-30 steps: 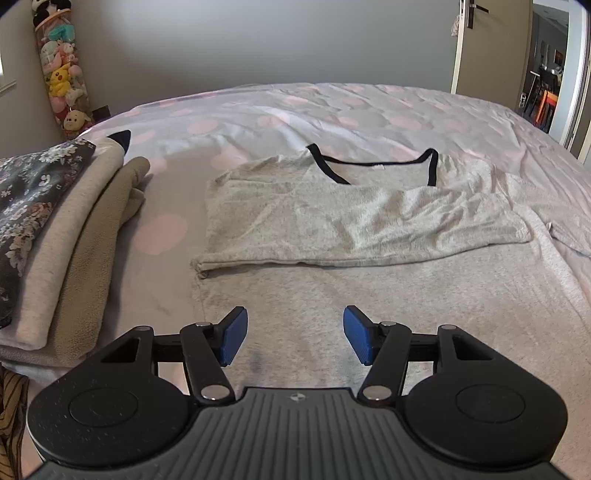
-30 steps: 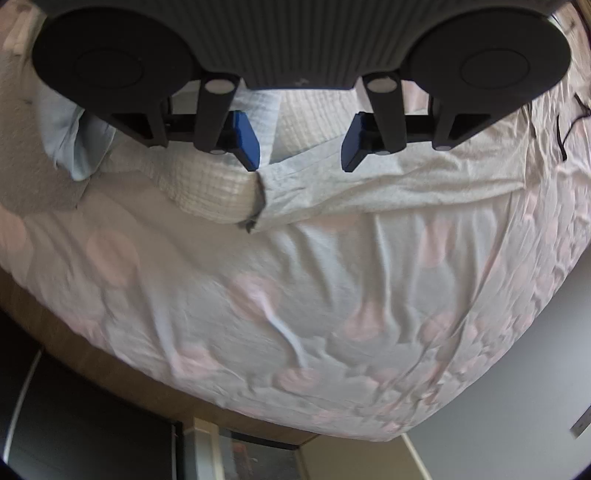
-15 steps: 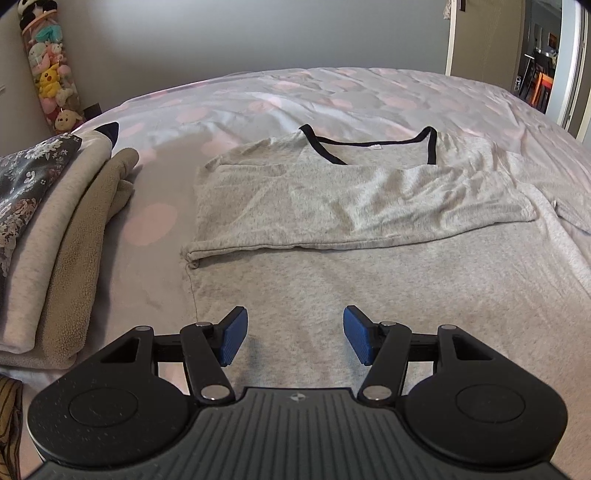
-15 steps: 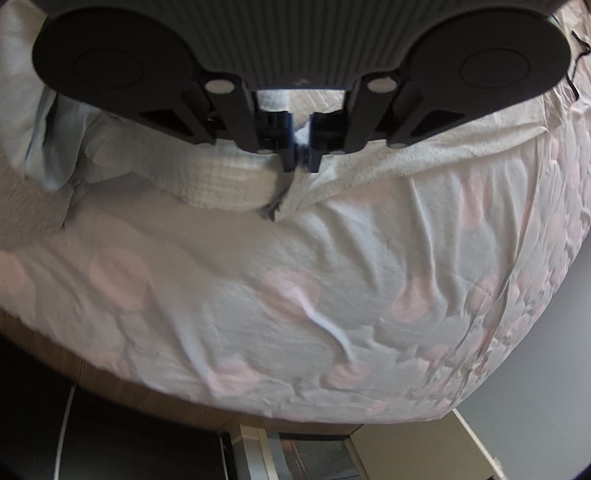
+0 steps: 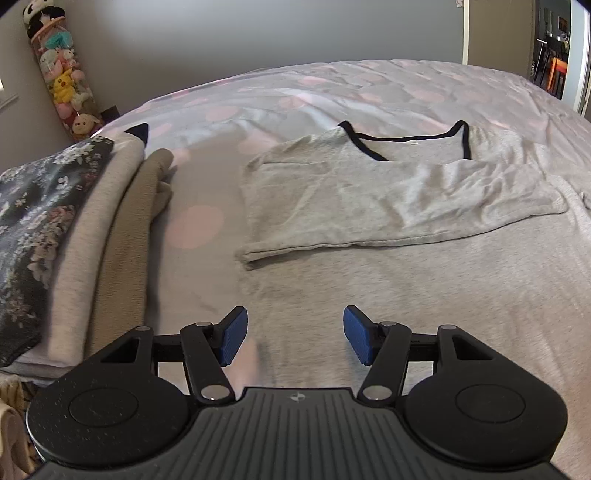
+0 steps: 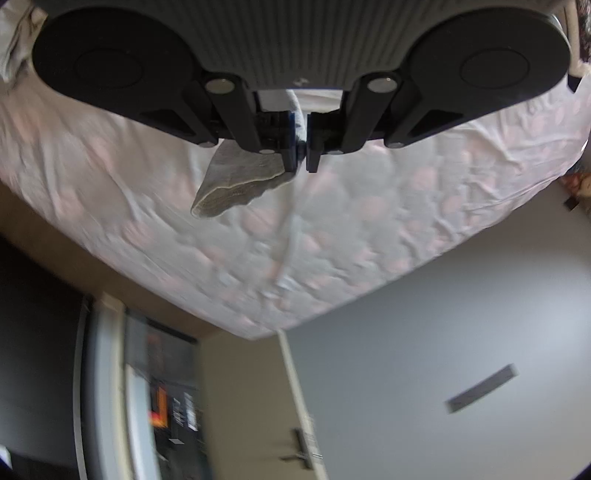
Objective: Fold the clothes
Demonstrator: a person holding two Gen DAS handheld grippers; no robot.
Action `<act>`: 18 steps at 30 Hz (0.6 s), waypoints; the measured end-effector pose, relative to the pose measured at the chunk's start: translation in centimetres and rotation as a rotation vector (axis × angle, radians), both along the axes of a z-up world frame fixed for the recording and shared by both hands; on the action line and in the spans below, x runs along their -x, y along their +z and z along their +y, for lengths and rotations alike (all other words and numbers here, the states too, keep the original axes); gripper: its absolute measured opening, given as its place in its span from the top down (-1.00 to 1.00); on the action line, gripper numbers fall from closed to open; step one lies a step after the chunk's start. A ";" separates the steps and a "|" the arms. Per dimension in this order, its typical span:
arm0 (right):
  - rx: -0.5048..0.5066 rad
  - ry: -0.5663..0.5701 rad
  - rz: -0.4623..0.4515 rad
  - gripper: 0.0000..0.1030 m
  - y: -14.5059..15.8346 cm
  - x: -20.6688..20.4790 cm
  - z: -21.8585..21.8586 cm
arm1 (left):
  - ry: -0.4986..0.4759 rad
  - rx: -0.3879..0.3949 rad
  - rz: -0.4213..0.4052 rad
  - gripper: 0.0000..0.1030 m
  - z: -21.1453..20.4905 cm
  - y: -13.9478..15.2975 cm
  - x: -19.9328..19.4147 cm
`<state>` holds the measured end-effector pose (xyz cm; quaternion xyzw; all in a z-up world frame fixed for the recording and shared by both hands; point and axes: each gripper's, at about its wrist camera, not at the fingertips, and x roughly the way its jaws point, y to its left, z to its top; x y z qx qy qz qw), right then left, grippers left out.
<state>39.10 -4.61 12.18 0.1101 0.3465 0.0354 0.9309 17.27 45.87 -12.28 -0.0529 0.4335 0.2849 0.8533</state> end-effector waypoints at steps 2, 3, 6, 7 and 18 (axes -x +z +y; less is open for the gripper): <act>0.029 0.055 -0.051 0.88 2.2 0.5 3.9 | 0.009 0.015 -0.016 -0.08 0.6 0.3 0.5; 0.039 0.080 -0.073 0.88 3.2 0.7 5.8 | 0.016 0.031 -0.028 -0.08 1.0 0.4 0.8; 0.064 0.149 -0.123 0.88 5.5 1.3 10.9 | 0.040 0.076 -0.066 -0.08 2.1 0.9 1.5; 0.071 0.173 -0.139 0.88 6.2 1.5 12.6 | 0.050 0.087 -0.077 -0.08 2.5 1.0 1.6; 0.077 0.417 -0.103 0.88 3.6 2.5 28.0 | 0.132 0.177 -0.152 -0.08 5.7 1.4 3.2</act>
